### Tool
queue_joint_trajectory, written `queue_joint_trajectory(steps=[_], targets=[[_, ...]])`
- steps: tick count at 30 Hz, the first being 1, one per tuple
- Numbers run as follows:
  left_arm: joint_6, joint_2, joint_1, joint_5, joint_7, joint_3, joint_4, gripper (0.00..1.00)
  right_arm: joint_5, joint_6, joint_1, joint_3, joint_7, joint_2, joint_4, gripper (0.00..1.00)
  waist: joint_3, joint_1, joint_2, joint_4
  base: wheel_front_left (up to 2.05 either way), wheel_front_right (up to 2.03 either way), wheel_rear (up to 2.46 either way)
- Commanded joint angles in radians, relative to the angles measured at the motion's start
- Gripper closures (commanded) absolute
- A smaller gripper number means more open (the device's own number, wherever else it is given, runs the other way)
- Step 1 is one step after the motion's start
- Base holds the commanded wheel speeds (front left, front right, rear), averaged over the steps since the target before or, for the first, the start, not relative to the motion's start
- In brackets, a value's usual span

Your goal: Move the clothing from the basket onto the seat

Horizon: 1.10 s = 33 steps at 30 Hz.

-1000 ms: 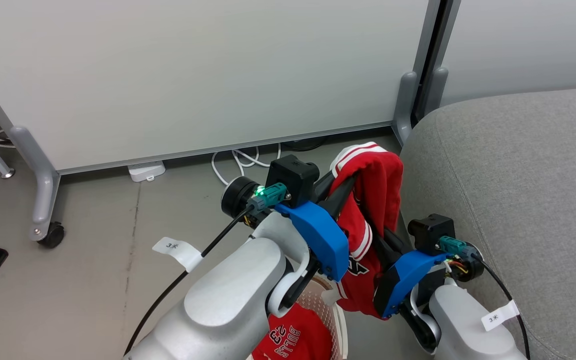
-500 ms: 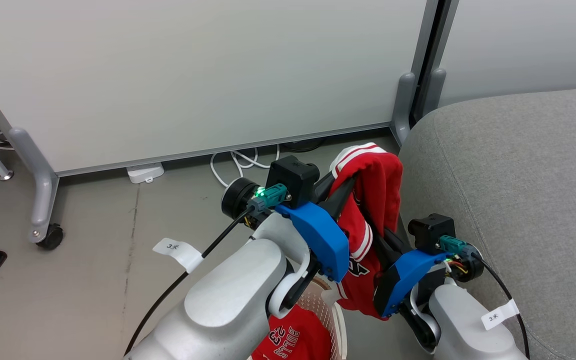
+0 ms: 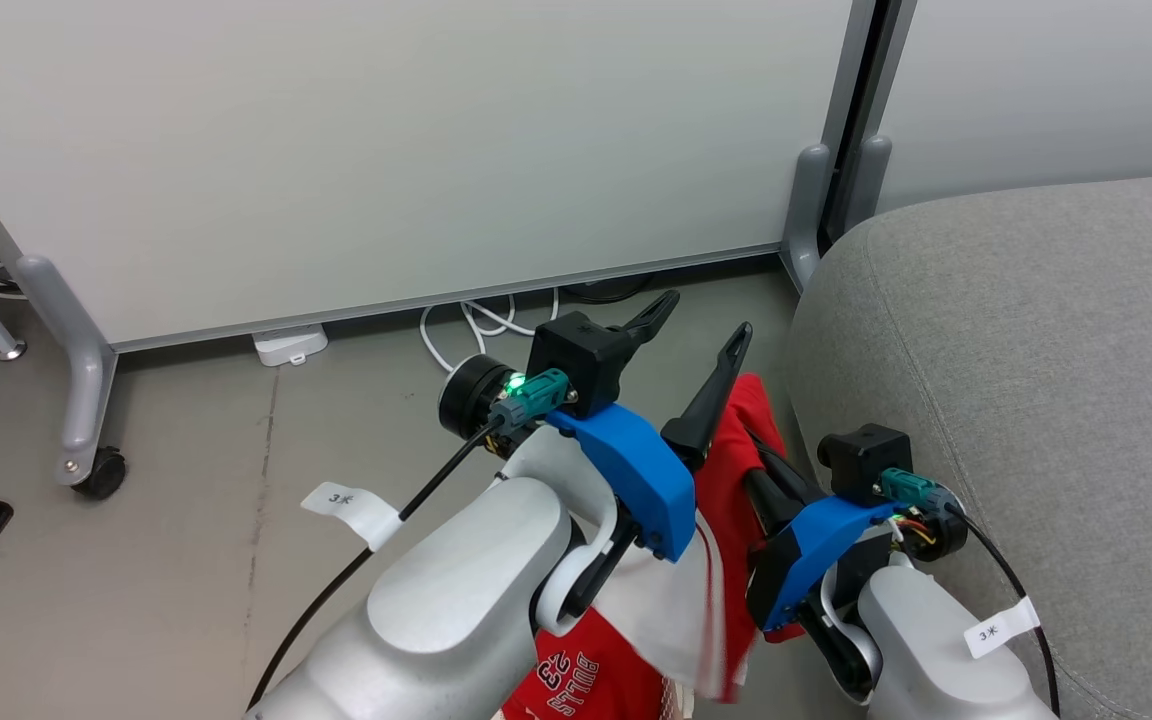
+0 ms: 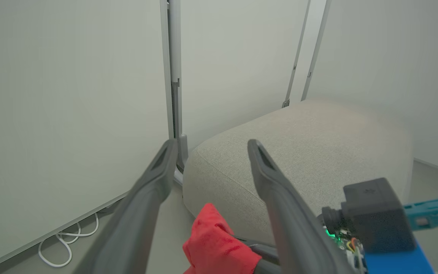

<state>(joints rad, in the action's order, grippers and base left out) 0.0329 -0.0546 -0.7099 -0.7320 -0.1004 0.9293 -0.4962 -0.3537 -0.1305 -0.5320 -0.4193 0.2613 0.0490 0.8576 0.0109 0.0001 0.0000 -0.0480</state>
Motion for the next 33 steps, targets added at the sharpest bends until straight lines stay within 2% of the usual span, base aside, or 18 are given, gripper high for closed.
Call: queue_joint_trajectory(steps=[1, 9, 18, 23, 28, 33], targets=[[0.003, -0.006, -0.009, -0.005, -0.015, -0.002, -0.004, 0.00, -0.003, 0.000, -0.010, 0.004, 0.006, 0.002, -0.007, 1.00, 0.000, -0.0001, 0.0000, 0.000, 0.00, 0.00, 0.00], [-0.001, -0.027, 0.048, -0.016, -0.087, -0.024, -0.012, 0.00, -0.001, 0.000, -0.001, 0.023, 0.005, 0.002, -0.032, 1.00, 0.002, -0.0001, 0.0000, -0.002, 0.00, 0.00, 0.00], [-0.007, -0.099, 0.164, 0.009, -0.163, -0.093, 0.019, 0.00, 0.006, 0.000, 0.016, 0.051, 0.005, 0.002, -0.081, 1.00, 0.011, -0.0001, 0.0000, -0.009, 0.00, 0.00, 0.00], [-0.004, -0.140, 0.250, 0.114, -0.165, -0.184, 0.110, 0.00, -0.002, 0.000, 0.030, 0.055, 0.005, 0.002, -0.107, 1.00, 0.013, -0.0001, 0.0000, -0.018, 0.00, 0.00, 0.00], [-0.037, -0.156, 0.364, 0.228, -0.166, -0.276, 0.206, 0.00, 0.007, 0.000, 0.038, 0.058, 0.005, 0.002, -0.129, 1.00, 0.011, -0.0001, 0.0000, -0.029, 0.00, 0.00, 0.00], [-0.065, -0.150, 0.482, 0.309, -0.166, -0.364, 0.266, 0.00, 0.023, 0.000, 0.056, 0.059, 0.005, 0.002, -0.140, 1.00, 0.005, -0.0001, 0.0000, -0.038, 0.00, 0.00, 0.00]])
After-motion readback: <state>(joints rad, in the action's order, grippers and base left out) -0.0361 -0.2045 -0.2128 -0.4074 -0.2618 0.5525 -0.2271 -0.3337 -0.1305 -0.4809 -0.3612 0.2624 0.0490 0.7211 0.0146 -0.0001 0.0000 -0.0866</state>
